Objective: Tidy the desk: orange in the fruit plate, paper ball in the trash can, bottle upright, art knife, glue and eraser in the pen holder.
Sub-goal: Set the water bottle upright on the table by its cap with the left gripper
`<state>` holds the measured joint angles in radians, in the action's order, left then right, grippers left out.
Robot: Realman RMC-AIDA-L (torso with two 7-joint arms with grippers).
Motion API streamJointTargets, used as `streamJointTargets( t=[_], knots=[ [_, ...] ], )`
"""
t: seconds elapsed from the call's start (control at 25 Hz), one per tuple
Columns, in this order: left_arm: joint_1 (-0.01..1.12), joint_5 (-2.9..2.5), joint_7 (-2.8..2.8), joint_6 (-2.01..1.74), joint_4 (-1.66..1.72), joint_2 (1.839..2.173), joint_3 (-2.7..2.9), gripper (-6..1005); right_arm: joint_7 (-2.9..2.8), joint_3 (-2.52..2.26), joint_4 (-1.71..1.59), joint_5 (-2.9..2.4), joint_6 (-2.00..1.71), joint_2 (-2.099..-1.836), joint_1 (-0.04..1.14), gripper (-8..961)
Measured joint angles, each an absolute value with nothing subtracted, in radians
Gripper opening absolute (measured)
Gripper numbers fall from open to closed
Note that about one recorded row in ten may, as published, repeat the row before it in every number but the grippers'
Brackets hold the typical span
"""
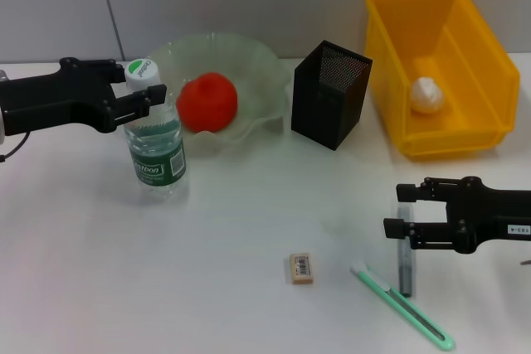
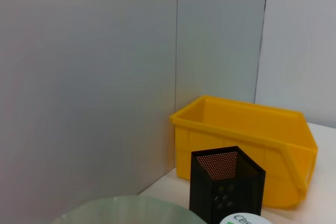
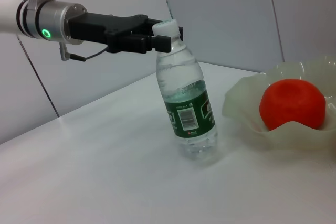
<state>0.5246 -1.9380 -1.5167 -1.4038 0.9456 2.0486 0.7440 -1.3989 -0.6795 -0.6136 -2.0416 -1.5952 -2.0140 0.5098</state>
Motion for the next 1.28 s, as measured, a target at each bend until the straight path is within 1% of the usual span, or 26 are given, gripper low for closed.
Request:
streamJointTargets(
  t=[0.44,1.04,1.28],
  knots=[
    [0.513,-1.92,-1.504,-1.35,0.918,2.053,0.744,503,-1.402,-0.678,-0.609,-2.042,-1.586,-2.014,0.511,739],
    [0.51,-1.891,-1.456,-1.322,0.848,2.047,0.73,520,-1.409,-0.678,-0.613,-2.042,-1.583,-2.014,0.512,738],
    [0.507,-1.889,-1.441,-1.314,0.845,2.055,0.721,527,-1.41,-0.678,-0.614,-2.042,-1.583,-2.014,0.512,738]
  ],
)
